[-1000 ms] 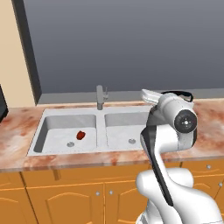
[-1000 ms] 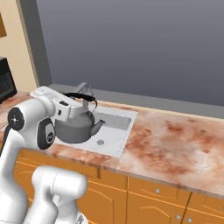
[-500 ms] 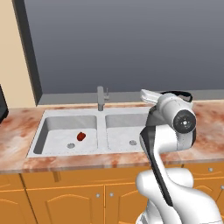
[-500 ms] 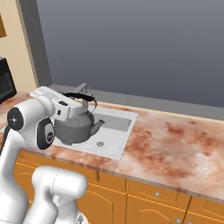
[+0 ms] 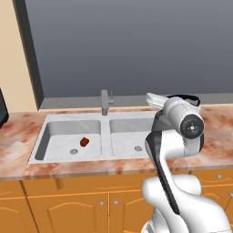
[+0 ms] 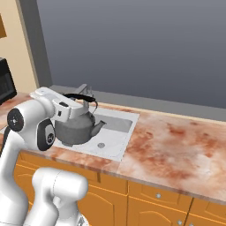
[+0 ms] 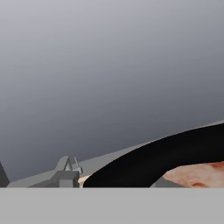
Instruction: Open the cabinet, pick the kettle from the cabinet, and place it in the sink.
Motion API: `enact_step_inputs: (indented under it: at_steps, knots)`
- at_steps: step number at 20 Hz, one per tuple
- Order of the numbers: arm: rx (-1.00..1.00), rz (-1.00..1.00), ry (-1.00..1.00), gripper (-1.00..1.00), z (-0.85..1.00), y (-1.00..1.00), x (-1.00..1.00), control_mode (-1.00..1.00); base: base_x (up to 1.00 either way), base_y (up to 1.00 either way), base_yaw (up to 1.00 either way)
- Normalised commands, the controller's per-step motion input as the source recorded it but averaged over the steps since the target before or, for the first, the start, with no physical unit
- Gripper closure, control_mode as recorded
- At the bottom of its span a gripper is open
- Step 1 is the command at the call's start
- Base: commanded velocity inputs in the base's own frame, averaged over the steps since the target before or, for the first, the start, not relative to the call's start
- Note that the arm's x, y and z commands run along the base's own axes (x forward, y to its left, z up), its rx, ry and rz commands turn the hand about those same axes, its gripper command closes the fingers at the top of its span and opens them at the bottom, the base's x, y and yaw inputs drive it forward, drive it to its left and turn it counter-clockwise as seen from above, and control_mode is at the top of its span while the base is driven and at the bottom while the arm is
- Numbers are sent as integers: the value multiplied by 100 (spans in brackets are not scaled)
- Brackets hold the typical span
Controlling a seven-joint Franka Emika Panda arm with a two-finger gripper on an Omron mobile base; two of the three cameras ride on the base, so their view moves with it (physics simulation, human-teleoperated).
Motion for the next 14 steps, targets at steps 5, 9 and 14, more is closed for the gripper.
enact_step_inputs:
  at_steps: [5,9,14]
  knots:
    - [0,0,0,100,0,0,0,-100,0,0,0]
    - [0,0,0,100,0,0,0,-100,0,0,0]
    - [0,0,0,100,0,0,0,-100,0,0,0]
